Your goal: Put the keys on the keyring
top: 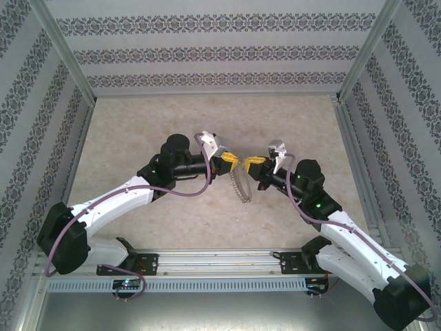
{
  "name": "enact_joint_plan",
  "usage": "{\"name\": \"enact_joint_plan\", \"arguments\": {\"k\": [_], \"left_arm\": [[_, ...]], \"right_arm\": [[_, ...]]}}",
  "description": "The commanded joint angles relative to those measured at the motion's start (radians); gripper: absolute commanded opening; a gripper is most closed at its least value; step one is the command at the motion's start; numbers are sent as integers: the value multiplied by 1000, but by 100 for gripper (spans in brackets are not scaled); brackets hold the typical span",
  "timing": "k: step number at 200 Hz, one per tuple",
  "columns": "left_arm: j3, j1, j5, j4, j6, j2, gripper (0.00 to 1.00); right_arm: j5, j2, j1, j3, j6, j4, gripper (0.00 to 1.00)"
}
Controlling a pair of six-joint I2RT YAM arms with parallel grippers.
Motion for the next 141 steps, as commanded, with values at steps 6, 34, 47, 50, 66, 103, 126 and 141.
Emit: {"name": "enact_joint_plan", "arguments": {"k": [6, 34, 47, 50, 66, 103, 126, 141], "left_arm": [[7, -12, 25, 86, -3, -24, 0], [7, -11, 24, 88, 0, -24, 0], [5, -11, 24, 89, 2, -25, 0], [5, -12, 24, 88, 3, -24, 0], [3, -11, 23, 92, 5, -24, 0], [-9, -10, 28, 121, -5, -18, 0], [-24, 2, 42, 168, -41, -14, 0], [-38, 13, 51, 211, -71, -11, 0]], "right_arm": [[-22, -3, -26, -1, 14, 23, 26], [-48, -29, -57, -8, 33, 23, 43], [-62, -45, -75, -13, 44, 24, 44], [-67, -48, -80, -15, 46, 25, 44], [-102, -63, -99, -15, 55, 30, 46], [-232, -52, -140, 1, 68, 43, 51], [-289, -29, -158, 12, 83, 66, 52], [-301, -16, -161, 15, 94, 88, 52]]}}
